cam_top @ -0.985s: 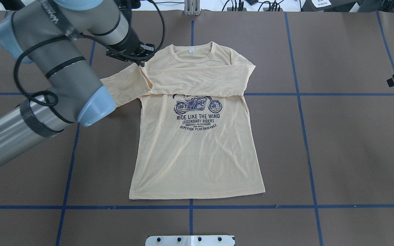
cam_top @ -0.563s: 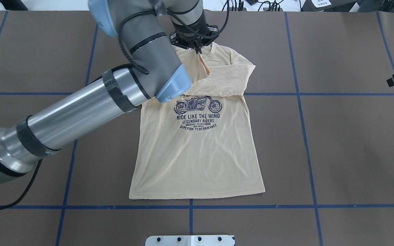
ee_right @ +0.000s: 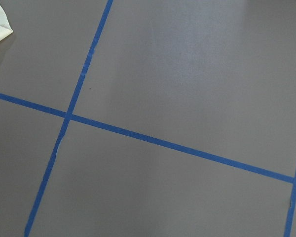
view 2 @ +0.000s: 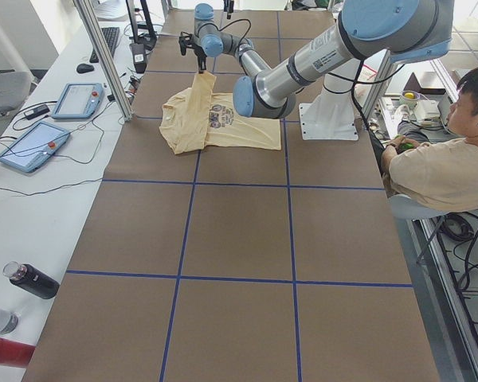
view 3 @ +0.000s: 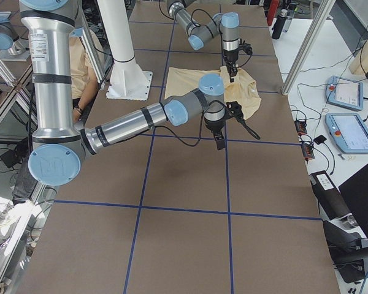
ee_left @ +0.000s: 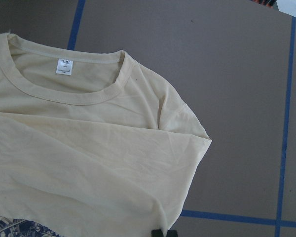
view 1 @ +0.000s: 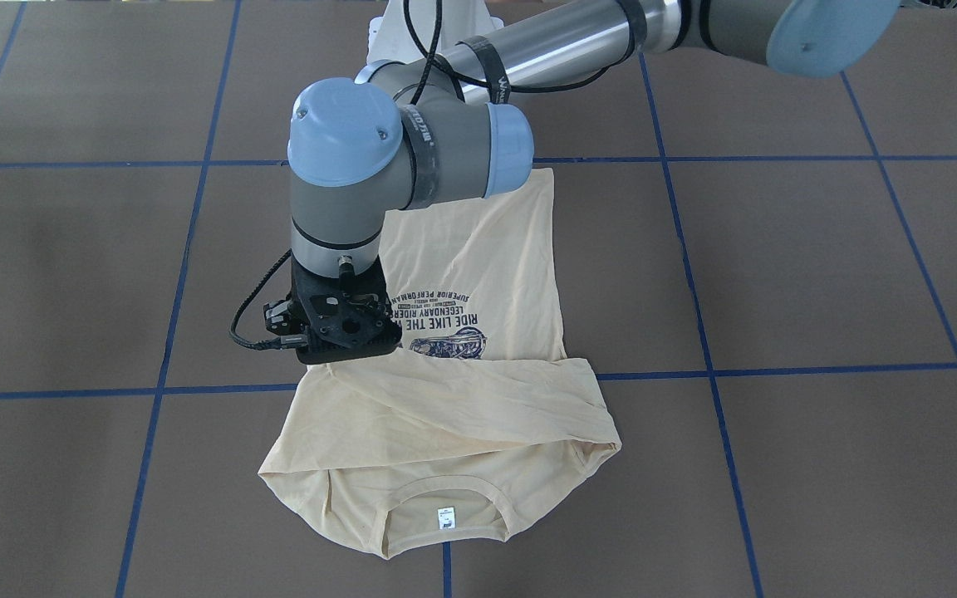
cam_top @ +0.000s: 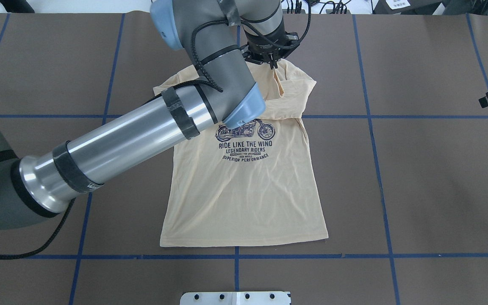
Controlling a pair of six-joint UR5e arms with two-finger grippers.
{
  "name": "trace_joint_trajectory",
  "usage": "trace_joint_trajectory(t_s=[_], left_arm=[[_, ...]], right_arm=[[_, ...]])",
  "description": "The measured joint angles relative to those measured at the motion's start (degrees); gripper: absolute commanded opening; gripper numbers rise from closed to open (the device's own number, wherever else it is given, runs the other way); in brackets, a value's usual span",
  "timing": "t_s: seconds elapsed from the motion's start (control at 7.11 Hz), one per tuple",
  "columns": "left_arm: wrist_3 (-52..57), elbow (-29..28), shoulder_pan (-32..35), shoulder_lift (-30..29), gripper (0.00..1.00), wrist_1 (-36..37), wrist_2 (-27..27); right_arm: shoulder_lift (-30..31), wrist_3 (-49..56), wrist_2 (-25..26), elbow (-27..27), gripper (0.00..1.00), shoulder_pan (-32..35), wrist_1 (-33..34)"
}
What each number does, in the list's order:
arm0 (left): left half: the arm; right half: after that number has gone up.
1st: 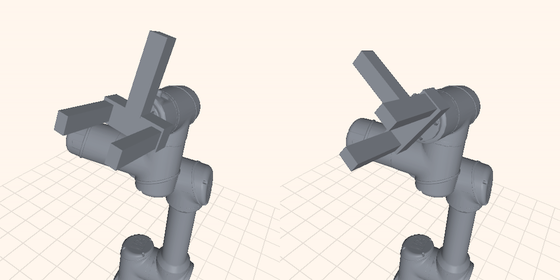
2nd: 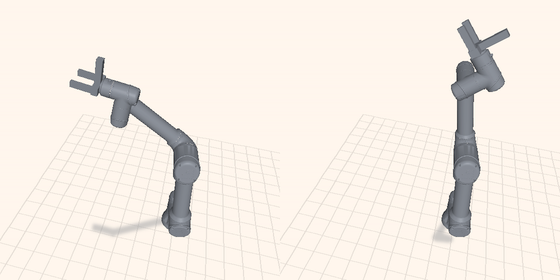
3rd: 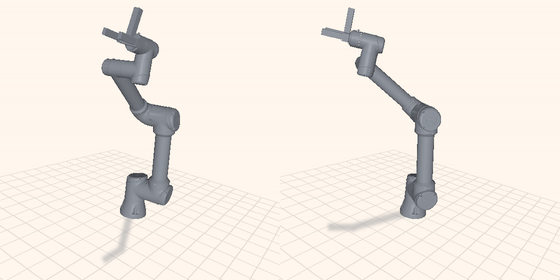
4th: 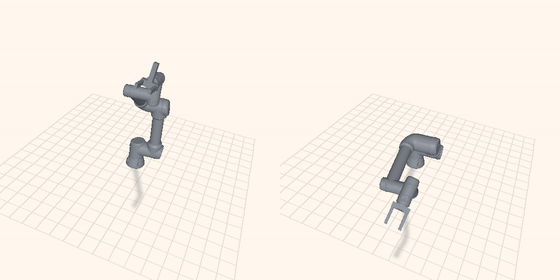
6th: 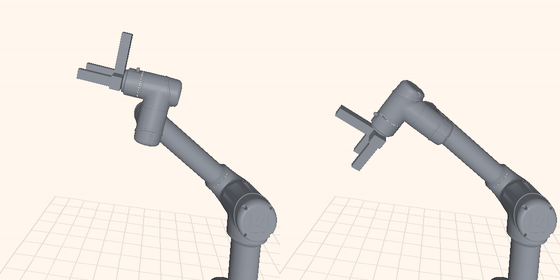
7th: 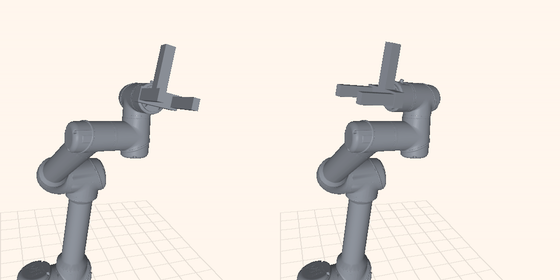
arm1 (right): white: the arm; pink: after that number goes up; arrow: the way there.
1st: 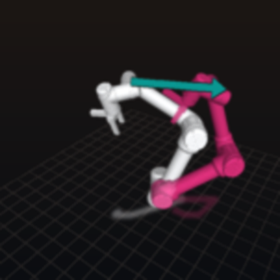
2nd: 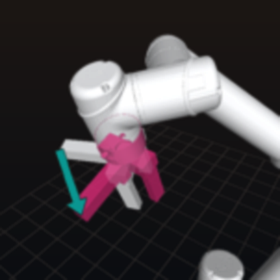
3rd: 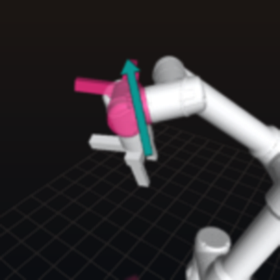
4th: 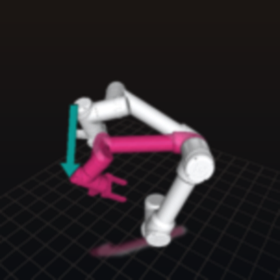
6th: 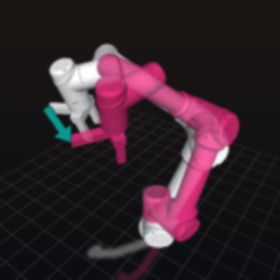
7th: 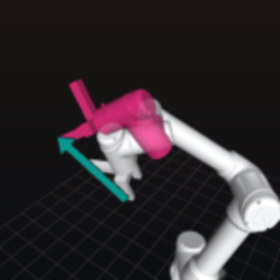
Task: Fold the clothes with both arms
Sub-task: 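Carry the sleeve with the left gripper across the chest over the folded sleeve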
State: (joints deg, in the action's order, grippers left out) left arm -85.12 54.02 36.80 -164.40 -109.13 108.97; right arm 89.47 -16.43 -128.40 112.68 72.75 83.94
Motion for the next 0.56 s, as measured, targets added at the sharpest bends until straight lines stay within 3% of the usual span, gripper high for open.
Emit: trace_joint_trajectory(t_s=[0.28, 0.42, 0.56], left_arm=[[-7.0, -4.8, -2.3, -1.3, 0.83, -4.6, -4.2], [-10.0, -5.6, -2.6, -1.8, 0.99, -5.7, -4.8], [-12.5, -6.1, -2.7, -2.3, 1.0, -6.9, -5.1]], right_arm=[[-0.1, 0.0, 0.0, -0.2, 1.0, 0.0, 0.0], [-0.1, 0.0, 0.0, -0.2, 1.0, -0.1, 0.0], [-0.1, 0.0, 0.0, -0.3, 1.0, -0.1, 0.0]])
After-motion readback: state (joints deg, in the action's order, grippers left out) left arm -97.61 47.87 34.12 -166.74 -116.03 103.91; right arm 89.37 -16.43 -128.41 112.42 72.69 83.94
